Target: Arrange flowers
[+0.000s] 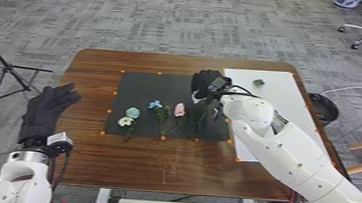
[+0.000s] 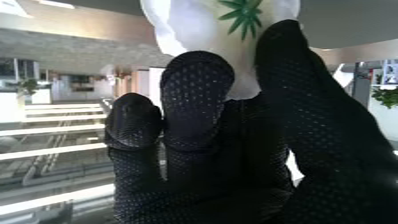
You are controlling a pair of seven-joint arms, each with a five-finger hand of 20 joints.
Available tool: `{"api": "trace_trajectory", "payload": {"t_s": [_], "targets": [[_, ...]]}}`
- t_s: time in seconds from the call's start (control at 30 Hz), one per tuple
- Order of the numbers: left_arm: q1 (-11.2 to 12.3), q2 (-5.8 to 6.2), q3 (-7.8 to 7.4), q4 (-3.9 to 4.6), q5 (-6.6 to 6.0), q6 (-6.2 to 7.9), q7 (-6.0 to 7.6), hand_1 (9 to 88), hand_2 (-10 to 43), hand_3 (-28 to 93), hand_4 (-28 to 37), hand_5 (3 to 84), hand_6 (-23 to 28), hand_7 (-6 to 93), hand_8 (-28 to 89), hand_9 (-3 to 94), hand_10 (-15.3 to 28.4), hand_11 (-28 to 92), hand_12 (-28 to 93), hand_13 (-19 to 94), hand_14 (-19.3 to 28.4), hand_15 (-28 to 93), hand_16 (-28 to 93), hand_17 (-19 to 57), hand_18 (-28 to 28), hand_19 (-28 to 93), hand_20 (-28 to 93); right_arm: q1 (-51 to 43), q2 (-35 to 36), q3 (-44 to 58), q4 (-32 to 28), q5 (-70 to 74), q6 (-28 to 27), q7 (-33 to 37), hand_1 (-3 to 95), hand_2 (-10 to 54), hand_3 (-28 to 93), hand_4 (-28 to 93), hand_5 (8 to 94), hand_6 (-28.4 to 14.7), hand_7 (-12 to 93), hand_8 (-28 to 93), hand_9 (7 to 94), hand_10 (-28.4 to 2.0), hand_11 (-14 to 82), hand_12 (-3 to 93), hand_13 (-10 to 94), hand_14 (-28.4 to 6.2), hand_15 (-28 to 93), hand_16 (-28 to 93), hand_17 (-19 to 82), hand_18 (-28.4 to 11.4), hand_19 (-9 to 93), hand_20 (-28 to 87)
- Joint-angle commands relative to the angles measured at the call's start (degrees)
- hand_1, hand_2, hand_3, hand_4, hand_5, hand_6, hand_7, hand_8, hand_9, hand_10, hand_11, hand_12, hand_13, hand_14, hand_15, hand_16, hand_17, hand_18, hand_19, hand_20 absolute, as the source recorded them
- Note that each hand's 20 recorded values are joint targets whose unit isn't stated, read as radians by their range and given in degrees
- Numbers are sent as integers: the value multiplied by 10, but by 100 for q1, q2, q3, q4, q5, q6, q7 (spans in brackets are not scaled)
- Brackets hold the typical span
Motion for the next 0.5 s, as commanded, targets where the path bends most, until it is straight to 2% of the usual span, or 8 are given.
{"api": "trace_trajectory", "payload": {"t_s": [0.03,0.27,0.37,0.5], "targets": [[-10,-20,10,-10,-27,21,-30,188,107,673,-283,519,29,167,-64,499,152,256,164,393,191,230,23,61,129,113,174,7,69,1,-116,38,-164,88,513,-80,567,-126,718,-14,130,60,745,-132,150,173,777,-73,614,311,422,-216,867,548],[-3,-23,-1,-12,-30,-11,-18,188,106,672,-283,519,29,166,-64,499,152,255,163,393,190,230,23,61,129,113,175,66,48,21,-155,129,-197,103,432,-95,632,-134,705,-12,131,6,736,-134,149,169,771,-78,613,309,416,-219,862,553],[-9,-23,6,-2,-27,-15,-20,187,107,673,-283,519,29,166,-64,499,152,256,163,393,190,231,23,61,129,114,175,103,29,25,-146,148,-201,90,403,-95,639,-125,701,-10,137,-69,733,-134,149,169,768,-82,613,307,414,-221,859,556],[-12,-14,7,-2,-28,-20,-29,186,106,674,-283,518,29,166,-64,499,152,255,163,393,190,231,23,60,129,113,174,109,98,95,-225,230,-300,70,384,-95,639,-122,698,-13,137,-84,730,-135,147,168,766,-85,610,307,410,-223,855,558]]}}
